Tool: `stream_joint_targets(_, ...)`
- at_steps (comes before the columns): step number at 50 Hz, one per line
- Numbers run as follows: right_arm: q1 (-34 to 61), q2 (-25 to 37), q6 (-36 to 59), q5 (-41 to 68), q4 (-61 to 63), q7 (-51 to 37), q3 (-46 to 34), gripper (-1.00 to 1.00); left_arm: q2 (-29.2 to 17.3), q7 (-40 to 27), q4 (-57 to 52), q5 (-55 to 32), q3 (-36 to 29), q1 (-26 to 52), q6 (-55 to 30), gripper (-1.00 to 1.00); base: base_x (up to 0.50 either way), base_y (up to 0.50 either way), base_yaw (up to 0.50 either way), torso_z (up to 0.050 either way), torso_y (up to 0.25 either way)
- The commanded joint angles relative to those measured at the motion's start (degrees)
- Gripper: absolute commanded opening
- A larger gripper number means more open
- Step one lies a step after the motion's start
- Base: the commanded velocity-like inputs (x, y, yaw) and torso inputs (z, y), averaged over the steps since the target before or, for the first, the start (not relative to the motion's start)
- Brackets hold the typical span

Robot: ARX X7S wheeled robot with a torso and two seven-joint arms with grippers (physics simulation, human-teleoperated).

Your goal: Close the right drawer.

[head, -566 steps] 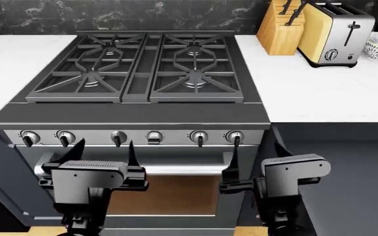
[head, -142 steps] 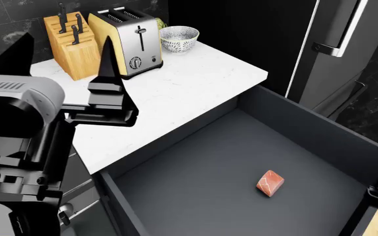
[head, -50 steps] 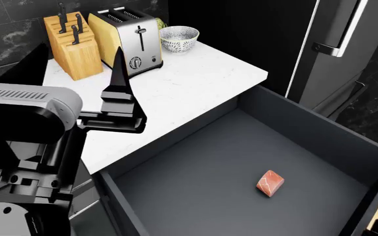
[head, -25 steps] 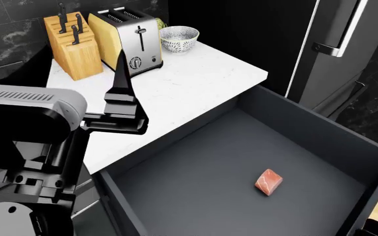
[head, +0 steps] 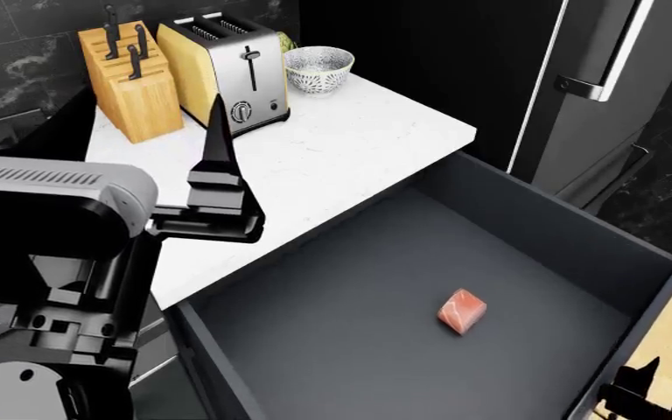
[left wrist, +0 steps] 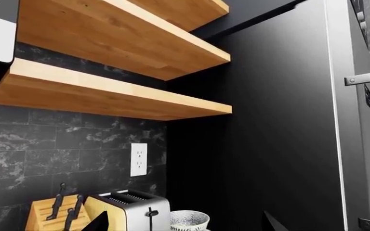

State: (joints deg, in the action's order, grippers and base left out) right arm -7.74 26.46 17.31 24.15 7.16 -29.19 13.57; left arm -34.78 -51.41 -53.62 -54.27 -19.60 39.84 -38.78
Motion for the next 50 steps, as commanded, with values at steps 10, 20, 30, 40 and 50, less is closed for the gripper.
stream_joint_targets(10, 7.62, -2.61, 1.63, -0.49, -11.46, 2.29, -6.44, 1.00, -0.57, 1.19, 0.75, 1.58, -0.21, -1.99, 2.17, 1.00, 0.00, 0.00, 0.00, 0.000, 0.000)
stream_joint_targets(20, 10.80, -2.98, 4.73, -1.28, -9.20, 2.51, -10.36, 1.00, -1.09, 1.44, 0.97, 1.68, 0.27, -2.92, 3.19, 1.00, 0.00, 0.00, 0.00, 0.000, 0.000)
stream_joint_targets(30, 14.21, -4.34, 5.41, -2.49, -9.60, 3.82, -14.62, 1.00, -1.15, 1.53, 1.11, 1.89, 0.13, -3.03, 3.59, 1.00, 0.00, 0.00, 0.00, 0.000, 0.000)
stream_joint_targets(40, 18.00, -5.81, 4.70, -3.41, -12.55, 5.77, -17.77, 1.00, -1.45, 1.90, 1.52, 2.33, 0.08, -3.62, 4.22, 1.00, 0.00, 0.00, 0.00, 0.000, 0.000)
stream_joint_targets(50, 19.81, -7.25, 4.24, -3.40, -13.49, 6.87, -19.60, 1.00, -1.77, 1.63, 1.35, 2.13, 0.09, -3.61, 4.22, 1.00, 0.00, 0.00, 0.00, 0.000, 0.000)
